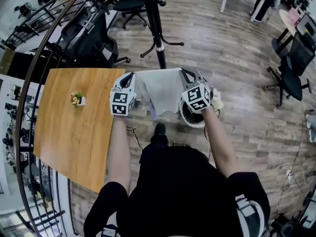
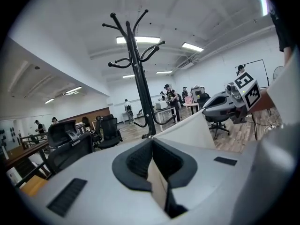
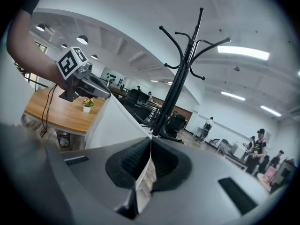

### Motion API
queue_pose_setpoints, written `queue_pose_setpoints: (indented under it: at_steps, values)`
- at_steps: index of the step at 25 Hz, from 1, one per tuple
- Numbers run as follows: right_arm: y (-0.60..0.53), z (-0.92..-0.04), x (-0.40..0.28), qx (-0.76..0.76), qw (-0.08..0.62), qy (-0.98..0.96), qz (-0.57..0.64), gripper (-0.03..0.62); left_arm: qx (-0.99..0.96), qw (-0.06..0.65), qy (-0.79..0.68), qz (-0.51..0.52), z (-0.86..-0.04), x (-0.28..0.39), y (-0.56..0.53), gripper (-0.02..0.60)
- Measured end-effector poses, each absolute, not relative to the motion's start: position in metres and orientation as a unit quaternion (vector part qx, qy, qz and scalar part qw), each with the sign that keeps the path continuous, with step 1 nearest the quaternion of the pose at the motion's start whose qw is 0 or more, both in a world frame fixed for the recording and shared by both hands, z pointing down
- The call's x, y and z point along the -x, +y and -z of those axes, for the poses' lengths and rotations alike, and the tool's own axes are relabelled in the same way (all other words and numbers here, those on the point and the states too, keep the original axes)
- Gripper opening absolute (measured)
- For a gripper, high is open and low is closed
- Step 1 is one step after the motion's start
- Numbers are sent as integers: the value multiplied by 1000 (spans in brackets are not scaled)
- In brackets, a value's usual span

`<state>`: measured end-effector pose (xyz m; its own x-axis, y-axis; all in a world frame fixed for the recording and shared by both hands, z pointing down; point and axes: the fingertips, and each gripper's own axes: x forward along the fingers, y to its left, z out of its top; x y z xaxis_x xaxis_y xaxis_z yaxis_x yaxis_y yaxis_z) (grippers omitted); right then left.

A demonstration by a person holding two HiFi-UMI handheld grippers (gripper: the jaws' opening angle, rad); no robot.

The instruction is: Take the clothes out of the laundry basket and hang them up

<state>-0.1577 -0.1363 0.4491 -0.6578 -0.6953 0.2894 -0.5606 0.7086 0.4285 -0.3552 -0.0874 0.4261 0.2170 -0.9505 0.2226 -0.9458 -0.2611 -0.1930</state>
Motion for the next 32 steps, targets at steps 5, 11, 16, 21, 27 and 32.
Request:
queue_pose_setpoints:
  at_steps: [5, 11, 16, 21, 27, 32]
  values:
    - [-174, -438, 189, -377, 211, -889, 150, 14, 792, 28, 593, 143, -410, 389, -135, 23]
    - [-210, -415, 217, -405, 202, -878, 155, 14, 807, 53, 571, 140, -383, 418, -188, 23]
    - [-234, -405, 227, -434, 200, -865, 153, 14, 824, 73, 545, 139, -363, 429, -228, 23]
    - [-249, -400, 224, -457, 200, -853, 154, 14, 839, 85, 521, 133, -356, 421, -260, 23]
    - [-265, -393, 217, -486, 195, -838, 155, 14, 847, 87, 517, 89, -337, 422, -289, 20]
    - [-275, -392, 218, -485, 198, -839, 144, 12, 834, 92, 541, 55, -311, 443, -310, 20]
